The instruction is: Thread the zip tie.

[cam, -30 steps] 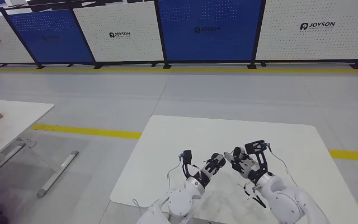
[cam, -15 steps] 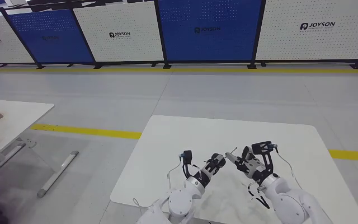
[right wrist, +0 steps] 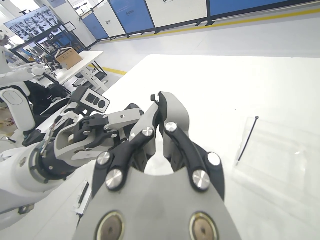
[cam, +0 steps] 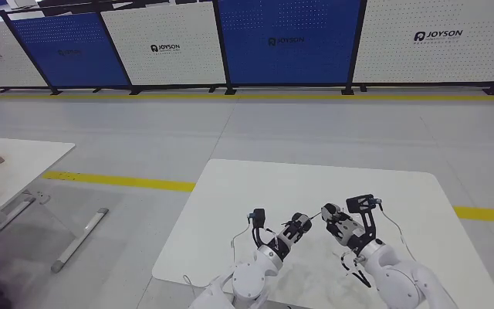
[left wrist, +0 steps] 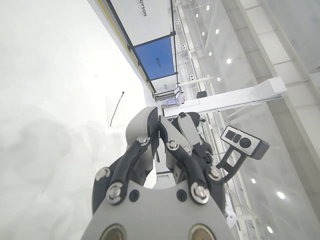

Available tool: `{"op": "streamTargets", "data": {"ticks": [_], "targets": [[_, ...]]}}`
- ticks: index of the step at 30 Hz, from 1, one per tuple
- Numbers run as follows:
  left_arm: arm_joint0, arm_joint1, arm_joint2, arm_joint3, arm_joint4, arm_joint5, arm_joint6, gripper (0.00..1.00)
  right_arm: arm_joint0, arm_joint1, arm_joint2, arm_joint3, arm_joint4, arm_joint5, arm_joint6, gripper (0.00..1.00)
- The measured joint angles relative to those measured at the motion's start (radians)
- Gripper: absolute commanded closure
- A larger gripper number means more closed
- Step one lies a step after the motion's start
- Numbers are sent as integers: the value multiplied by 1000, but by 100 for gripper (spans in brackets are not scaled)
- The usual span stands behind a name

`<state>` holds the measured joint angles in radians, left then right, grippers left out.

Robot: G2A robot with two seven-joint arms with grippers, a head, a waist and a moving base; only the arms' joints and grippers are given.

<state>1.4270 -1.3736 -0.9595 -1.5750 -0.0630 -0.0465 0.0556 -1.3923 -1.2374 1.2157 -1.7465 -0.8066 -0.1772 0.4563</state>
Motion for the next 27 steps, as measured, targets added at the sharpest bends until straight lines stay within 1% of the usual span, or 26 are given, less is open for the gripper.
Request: {"op": "streamTargets", "data": {"ticks": [12,19,24,27], "targets": [[5,1,1,-10,7,-6,-11,100,5,3,-10,-4,-20,-12,6,100],[5,1,1,-11,7,-5,-18,100,5,4,-6,-8,-1,-17,-4,100],[11,2,-1,-23,-1,-20,-25,100,10,4,-13,-4,-4,-13,5,100],[10,2,-4,-21,0,-14,-23,100,12,4,-15,-2,1,-18,6,100]]}}
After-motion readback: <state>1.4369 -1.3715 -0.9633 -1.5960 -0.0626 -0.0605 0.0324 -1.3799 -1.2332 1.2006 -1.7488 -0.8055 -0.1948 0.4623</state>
